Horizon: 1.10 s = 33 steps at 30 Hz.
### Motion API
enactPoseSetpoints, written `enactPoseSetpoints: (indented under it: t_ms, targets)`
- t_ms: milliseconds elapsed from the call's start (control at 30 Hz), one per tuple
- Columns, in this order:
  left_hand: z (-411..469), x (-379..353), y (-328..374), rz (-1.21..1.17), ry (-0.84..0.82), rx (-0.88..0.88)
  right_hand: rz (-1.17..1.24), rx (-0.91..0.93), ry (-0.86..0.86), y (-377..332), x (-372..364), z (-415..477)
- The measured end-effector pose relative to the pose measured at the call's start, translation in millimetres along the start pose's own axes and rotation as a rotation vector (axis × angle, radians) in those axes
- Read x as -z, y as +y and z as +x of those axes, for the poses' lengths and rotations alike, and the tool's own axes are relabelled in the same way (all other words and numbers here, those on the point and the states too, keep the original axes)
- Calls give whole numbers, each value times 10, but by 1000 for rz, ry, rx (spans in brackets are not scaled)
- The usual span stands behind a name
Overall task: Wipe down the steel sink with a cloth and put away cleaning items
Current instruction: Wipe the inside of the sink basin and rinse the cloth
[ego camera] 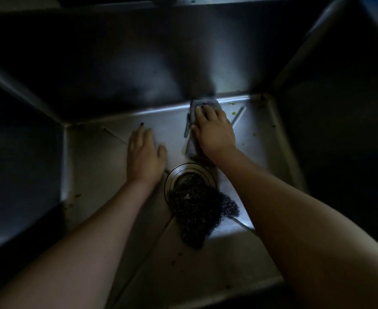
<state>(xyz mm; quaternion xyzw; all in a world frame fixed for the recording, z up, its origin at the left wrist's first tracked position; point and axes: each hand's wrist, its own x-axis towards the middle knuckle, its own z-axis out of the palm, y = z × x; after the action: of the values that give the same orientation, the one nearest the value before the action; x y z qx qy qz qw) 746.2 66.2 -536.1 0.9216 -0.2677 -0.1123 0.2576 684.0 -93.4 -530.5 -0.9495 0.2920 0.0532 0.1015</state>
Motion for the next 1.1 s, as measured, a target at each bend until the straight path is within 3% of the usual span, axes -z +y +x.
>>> enactPoseSetpoints:
  t_ms: [233,533,867,1100]
  targets:
    - [278,-274,317,36,-26,-170,-8,77,-2,272,7,-101]
    - [197,-451,233,115,-18,-246,199,-11,109,260,-72,-493]
    - [193,-479,223,119,16,-278,253,-99,130,178,-163,-537]
    - [197,-485,254,138,29,-259,167,-34,214,159,-182,-162]
